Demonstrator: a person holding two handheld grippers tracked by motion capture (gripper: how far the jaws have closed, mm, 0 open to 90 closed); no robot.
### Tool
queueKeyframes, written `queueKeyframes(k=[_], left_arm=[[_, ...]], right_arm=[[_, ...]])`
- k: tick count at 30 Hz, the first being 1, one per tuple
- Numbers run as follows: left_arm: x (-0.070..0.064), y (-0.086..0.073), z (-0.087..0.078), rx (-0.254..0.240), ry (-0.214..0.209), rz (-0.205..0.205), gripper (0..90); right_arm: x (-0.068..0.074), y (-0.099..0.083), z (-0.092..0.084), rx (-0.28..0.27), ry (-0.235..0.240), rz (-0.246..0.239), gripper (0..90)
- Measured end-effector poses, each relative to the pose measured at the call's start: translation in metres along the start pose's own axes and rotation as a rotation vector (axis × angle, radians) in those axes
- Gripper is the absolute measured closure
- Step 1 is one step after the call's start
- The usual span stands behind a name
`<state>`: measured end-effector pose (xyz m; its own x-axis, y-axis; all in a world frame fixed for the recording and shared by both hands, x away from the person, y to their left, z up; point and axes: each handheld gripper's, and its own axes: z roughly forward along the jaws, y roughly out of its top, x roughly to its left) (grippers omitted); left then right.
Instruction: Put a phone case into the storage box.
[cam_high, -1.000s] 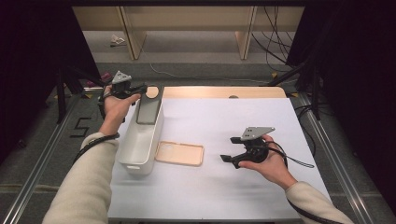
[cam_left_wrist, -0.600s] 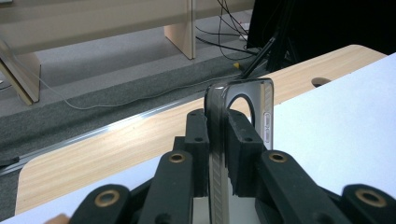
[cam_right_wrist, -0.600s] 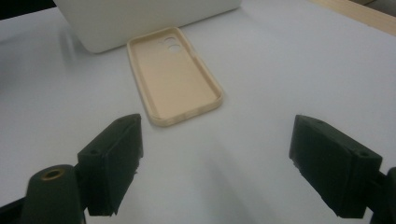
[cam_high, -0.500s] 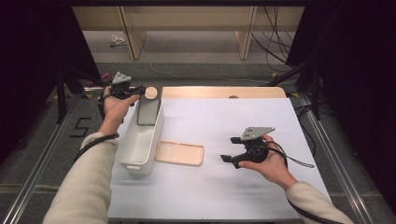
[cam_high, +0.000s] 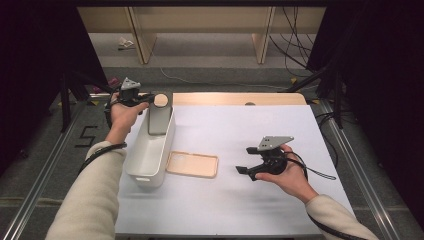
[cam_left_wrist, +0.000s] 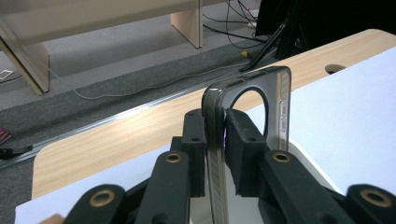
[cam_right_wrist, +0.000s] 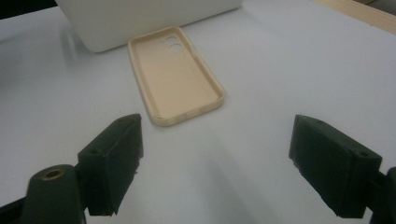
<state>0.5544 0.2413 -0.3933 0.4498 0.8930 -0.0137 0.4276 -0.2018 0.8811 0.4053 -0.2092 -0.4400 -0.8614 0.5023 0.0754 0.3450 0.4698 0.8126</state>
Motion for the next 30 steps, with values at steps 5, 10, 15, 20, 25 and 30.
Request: queueKeyframes(k=[5, 10, 15, 20, 25, 30], left_arm=[[0.000, -0.001, 0.001, 0.015, 0.008, 0.012, 76.4], [0.000, 0.000, 0.002, 0.023, 0.018, 0.011, 76.0], [-0.001, 0.001, 0.004, 0.044, 0.038, 0.028, 74.8], [-0.002, 0.002, 0.006, 0.067, 0.067, 0.027, 73.6], [-0.004, 0.003, 0.010, 0.085, 0.088, 0.036, 72.0], [-0.006, 0.004, 0.013, 0.099, 0.104, 0.037, 69.8]], right_arm=[[0.000, 0.000, 0.000, -0.002, 0.002, 0.001, 18.6], [0.000, 0.000, 0.001, 0.002, 0.006, 0.001, 18.6], [0.000, 0.000, 0.001, 0.001, 0.007, 0.003, 18.7], [0.000, 0.000, 0.001, 0.003, 0.009, 0.001, 18.7], [0.000, -0.001, 0.001, 0.006, 0.010, 0.002, 18.7], [0.000, -0.001, 0.001, 0.003, 0.014, 0.005, 18.7]])
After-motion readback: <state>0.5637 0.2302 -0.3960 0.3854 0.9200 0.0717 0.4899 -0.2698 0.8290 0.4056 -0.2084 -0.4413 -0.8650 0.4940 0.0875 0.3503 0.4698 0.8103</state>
